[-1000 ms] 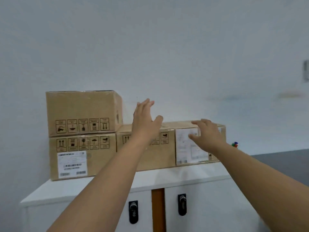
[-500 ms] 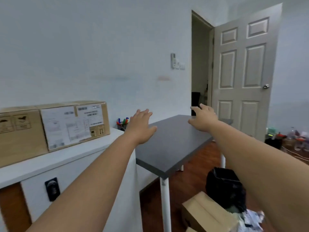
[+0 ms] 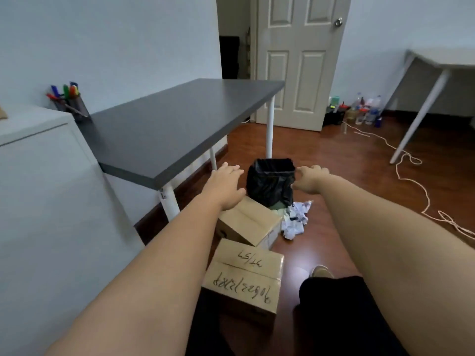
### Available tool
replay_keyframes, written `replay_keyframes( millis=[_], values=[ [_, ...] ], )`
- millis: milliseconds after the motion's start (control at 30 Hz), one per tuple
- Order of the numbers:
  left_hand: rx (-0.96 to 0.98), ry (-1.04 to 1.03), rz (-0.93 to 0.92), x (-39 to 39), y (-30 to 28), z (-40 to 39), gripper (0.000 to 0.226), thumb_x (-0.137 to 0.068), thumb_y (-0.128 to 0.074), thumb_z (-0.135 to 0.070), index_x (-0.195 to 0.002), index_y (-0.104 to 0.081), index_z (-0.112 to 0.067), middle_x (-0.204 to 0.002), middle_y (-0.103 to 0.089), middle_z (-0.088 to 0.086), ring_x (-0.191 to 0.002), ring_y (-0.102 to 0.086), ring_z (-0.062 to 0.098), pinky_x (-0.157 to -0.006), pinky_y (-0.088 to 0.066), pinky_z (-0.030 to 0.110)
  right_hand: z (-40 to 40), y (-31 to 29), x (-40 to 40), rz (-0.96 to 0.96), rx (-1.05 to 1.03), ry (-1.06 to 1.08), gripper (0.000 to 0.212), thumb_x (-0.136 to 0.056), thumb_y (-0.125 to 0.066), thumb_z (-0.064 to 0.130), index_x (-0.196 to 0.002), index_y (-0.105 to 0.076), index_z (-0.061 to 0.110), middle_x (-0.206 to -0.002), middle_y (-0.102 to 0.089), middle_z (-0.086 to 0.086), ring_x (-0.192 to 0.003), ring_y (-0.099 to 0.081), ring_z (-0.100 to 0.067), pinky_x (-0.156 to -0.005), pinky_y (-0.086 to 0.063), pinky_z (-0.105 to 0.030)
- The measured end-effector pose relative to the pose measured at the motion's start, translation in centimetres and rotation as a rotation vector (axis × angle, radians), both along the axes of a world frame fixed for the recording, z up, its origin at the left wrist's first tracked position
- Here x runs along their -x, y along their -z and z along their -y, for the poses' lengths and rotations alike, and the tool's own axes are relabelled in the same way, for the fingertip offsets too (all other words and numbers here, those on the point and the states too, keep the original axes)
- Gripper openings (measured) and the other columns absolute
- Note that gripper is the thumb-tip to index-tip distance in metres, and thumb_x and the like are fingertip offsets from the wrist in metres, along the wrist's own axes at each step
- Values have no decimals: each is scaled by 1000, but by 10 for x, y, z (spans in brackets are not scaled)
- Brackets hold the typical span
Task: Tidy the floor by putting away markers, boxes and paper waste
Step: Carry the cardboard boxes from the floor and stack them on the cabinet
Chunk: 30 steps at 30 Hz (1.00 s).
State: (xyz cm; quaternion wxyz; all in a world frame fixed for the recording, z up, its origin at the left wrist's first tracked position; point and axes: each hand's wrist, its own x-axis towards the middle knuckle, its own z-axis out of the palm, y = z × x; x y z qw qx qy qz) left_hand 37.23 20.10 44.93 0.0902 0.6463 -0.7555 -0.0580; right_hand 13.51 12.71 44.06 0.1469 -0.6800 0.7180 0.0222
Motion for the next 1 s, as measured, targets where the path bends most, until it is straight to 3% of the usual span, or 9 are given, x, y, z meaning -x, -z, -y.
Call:
replay_keyframes(
  millis=[267, 367, 500, 600, 833, 1000],
  values=[
    [-357, -159, -218, 25, 144, 6, 65, -95, -53, -33, -152, -29, -12, -160, -24, 6, -149, -13, 26, -120, -17, 39, 25, 126, 16, -69, -196, -75, 68, -88, -48, 47, -149, -28, 26, -155, -25, -13, -142, -19, -37, -115, -23, -47],
    [-471, -231, -287, 34, 199, 2, 63, -96, -54, -32, -151, -31, -11, -158, -28, 7, -146, -23, 26, -118, -22, 37, 32, 175, 18, -96, -260, -137, 62, -95, -44, 41, -150, -27, 20, -155, -26, -14, -144, -18, -35, -115, -19, -44],
    [-638, -323, -378, 49, 253, -6, 55, -94, -54, -26, -147, -40, -15, -150, -39, 7, -136, -38, 26, -110, -31, 34, 40, 239, 16, -65, -377, -175, 73, -92, -52, 41, -153, -19, 20, -159, -19, -11, -146, -17, -33, -117, -20, -46],
    [-760, -407, -413, 56, 288, -11, 52, -95, -56, -29, -143, -45, -16, -145, -45, 6, -131, -42, 26, -109, -33, 36, 48, 283, 14, -52, -463, -180, 73, -88, -54, 44, -151, -25, 21, -158, -24, -9, -145, -20, -32, -115, -25, -47],
    [-949, -949, -965, 71, 350, -24, 53, -95, -59, -30, -144, -43, -17, -143, -48, 2, -132, -45, 26, -108, -38, 40, 65, 362, 6, 13, -551, -179, 70, -82, -50, 47, -146, -35, 21, -150, -37, -4, -137, -32, -32, -108, -34, -50],
    [-1091, -1225, -1109, 87, 382, -33, 58, -94, -59, -35, -146, -39, -18, -144, -48, 11, -131, -46, 32, -110, -35, 48, 67, 399, 2, 57, -568, -152, 66, -87, -45, 44, -147, -33, 19, -153, -34, -7, -138, -33, -34, -111, -32, -51]
  ],
)
